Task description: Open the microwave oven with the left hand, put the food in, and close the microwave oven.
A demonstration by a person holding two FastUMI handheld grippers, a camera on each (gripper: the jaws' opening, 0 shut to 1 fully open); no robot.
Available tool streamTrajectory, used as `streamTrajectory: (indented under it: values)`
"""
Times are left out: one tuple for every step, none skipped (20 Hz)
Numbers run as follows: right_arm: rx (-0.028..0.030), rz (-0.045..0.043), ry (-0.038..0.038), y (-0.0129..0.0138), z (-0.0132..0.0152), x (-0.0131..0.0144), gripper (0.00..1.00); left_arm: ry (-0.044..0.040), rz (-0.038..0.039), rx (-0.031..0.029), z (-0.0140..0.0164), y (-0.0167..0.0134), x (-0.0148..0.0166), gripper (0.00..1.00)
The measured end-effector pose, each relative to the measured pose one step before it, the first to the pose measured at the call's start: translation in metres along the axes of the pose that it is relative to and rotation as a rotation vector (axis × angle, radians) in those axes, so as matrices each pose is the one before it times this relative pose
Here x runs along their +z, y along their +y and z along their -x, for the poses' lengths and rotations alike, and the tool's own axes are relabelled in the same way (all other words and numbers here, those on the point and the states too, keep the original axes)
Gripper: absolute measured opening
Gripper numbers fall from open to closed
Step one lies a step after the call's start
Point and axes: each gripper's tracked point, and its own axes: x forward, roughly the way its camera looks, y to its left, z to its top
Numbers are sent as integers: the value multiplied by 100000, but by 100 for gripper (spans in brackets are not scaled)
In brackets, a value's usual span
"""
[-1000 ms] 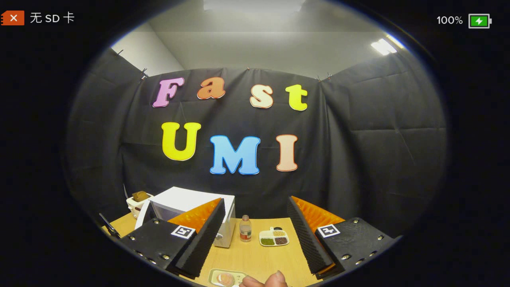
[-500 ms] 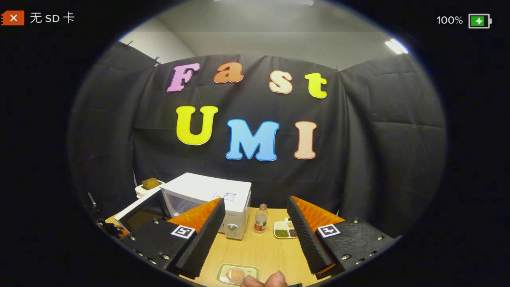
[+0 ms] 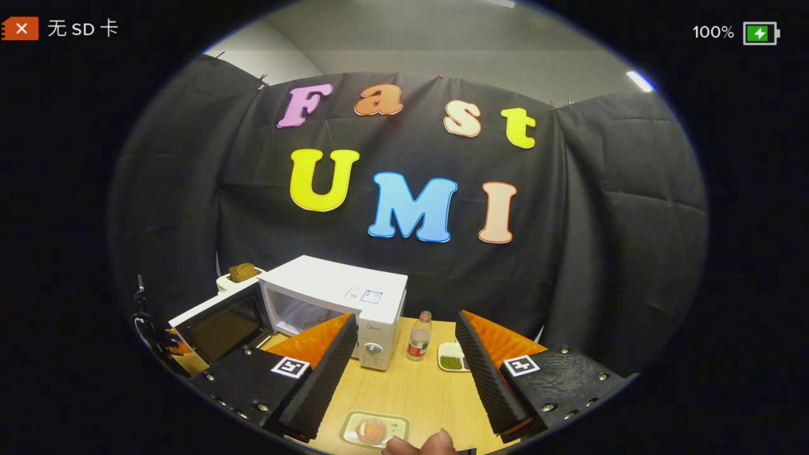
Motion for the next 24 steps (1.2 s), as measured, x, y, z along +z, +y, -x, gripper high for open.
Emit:
streamTrajectory:
  values:
    - [696, 202, 919, 6, 17, -428, 96, -132, 1307, 905, 167, -236, -207, 62]
    - [410, 169, 870, -69, -66, -480, 96, 394, 260, 1460, 284, -188, -25, 70]
    - [463, 171, 749, -69, -54, -525, 96, -129, -303, 914, 579, -255, -173, 75]
    - [771, 183, 516, 122, -69, -670, 96, -1480, 149, 1466, 1011, -30, 392, 83]
    - [354, 937, 1046, 81, -142, -897, 96, -693, 1781, 1717, 1296, 248, 163, 83]
    - [-163, 1917, 1561, -25, -184, -1293, 96, -927, 2795, 2221, 1388, 29, 361, 86]
    - [512, 2291, 1802, -10, -201, -1339, 96, -1486, 2537, 2593, 1365, 10, 257, 80]
    - [2449, 1631, 2104, 805, -326, -1346, 96, -2432, 2589, 1854, 1901, -445, 632, 81]
    - [2705, 915, 2177, 634, -220, -1339, 96, -2769, 2449, 2181, 1731, -630, 800, 81]
    - [2686, 339, 1864, 528, -305, -1189, 96, -2281, 2305, 2053, 1436, -671, 639, 84]
    - [2631, 123, 1581, 505, -330, -1092, 96, -1699, 2030, 2163, 1463, -859, 398, 87]
    - [2201, 328, 1961, 417, -524, -1354, 96, -1746, 1235, 1607, 1381, -946, 652, 89]
    - [2350, 91, 1931, 463, -449, -1244, 96, -1974, 900, 1561, 1506, -1366, 883, 80]
    - [2859, 109, 2996, 593, -484, -1627, 96, -1932, -611, 2940, 1492, -1138, 958, 82]
    - [2158, 184, 4331, 453, -420, -1694, 96, -2651, -915, 3608, 1612, -742, 1384, 84]
    - [1934, -585, 2690, 185, -408, -1398, 96, -2995, -917, 2714, 1872, -1265, 1486, 100]
    - [2460, -1175, 1968, 372, -408, -1219, 96, -2438, -1061, 2790, 1476, -943, 1402, 95]
    - [2083, -1037, 2608, 465, -577, -1554, 96, -2353, -998, 3709, 1572, -807, 1452, 92]
    - [1468, -999, 3568, 246, -741, -1601, 96, -1940, -1071, 3564, 1646, -718, 1279, 93]
    - [1497, -1629, 3580, 284, -778, -1576, 96, -1690, -480, 2519, 1545, -951, 1262, 94]
    - [1206, -2356, 3172, 73, -856, -1280, 96, -1048, -117, 934, 1520, -1472, 1033, 94]
    - [-196, -2265, 2838, -210, -890, -1261, 96, -830, -167, 1116, 1417, -1009, 1004, 94]
    - [-334, -1879, 1334, -202, -783, -904, 96, -1697, -661, 1055, 1444, -853, 975, 95]
    - [458, -1646, 1795, 240, -793, -1067, 96, -1000, -843, 1625, 1202, -727, 945, 94]
